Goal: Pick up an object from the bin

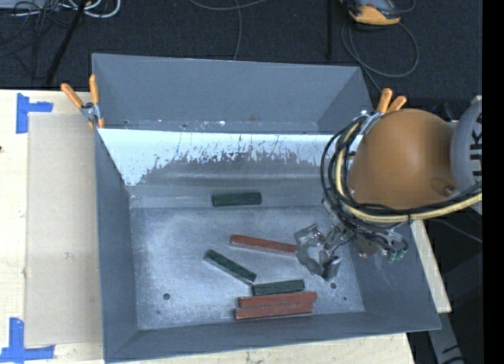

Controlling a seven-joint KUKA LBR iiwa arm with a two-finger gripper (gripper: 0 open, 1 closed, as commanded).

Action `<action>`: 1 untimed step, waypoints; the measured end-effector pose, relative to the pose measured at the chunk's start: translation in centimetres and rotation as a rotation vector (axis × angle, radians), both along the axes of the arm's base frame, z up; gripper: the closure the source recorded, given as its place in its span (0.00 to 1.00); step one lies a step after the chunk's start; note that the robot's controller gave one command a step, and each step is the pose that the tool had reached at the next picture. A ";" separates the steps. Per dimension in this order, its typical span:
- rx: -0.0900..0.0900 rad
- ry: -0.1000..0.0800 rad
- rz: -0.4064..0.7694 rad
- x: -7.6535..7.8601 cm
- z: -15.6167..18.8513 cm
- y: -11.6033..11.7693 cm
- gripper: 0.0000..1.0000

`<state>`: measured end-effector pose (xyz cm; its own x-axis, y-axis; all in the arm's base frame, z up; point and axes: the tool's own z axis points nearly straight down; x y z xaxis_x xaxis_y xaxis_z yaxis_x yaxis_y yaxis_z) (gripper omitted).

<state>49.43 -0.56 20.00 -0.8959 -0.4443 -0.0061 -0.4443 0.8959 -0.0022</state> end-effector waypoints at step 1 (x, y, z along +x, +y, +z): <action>0.000 0.007 -0.005 -0.1 -0.3 -0.1 0.00</action>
Offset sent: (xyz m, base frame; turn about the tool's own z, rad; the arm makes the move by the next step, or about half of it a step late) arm 0.0000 0.0000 0.0000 0.0000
